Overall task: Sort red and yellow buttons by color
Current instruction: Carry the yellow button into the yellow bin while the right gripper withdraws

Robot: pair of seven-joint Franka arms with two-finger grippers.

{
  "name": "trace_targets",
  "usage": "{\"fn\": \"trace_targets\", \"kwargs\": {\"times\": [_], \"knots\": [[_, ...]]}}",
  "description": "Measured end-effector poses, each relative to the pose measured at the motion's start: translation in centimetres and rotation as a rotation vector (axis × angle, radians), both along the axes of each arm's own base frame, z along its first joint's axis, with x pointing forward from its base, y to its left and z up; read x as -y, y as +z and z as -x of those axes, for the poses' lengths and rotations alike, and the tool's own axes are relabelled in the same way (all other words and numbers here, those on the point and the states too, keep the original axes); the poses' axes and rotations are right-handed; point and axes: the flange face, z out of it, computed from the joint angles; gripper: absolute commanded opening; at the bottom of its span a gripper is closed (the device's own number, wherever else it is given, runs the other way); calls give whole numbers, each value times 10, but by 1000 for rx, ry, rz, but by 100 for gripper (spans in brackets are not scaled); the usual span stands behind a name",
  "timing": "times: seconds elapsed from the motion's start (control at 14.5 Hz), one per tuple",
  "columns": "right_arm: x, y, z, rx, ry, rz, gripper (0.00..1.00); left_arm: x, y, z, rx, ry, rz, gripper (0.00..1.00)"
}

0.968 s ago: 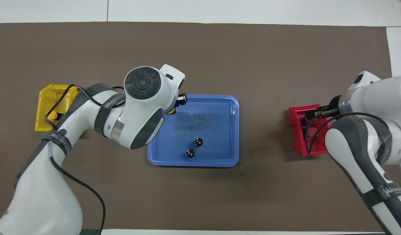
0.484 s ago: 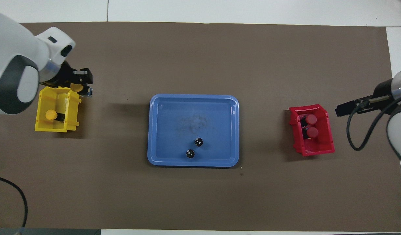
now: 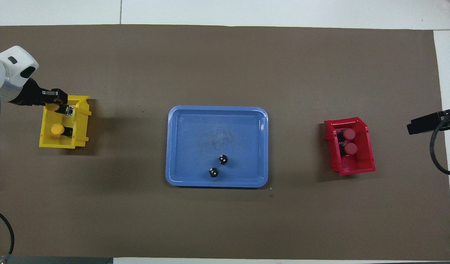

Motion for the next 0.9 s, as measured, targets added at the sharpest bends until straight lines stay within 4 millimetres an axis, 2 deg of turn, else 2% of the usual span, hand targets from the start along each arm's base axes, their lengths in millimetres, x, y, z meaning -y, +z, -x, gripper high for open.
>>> {"fn": "trace_targets", "kwargs": {"times": [0.14,0.55,0.62,0.76,0.9], "knots": [[0,-1,-2,-2,-14,1,99,-2,-17,5,10,3,-2,1],[-1,-2,-3,-3,-15,1,100,-12,-33,5,41,19,-5,1],[-1,-2,-3,-3,-15,1,100,-12,-38,5,38,20,-6,4],[-2,-2,-3,-3,-13,1,100,-13,-50,6,45,23,-8,67],[-5,-1,-4,0,-6,1,100,-13,-60,8,57,25,-9,77]]}}
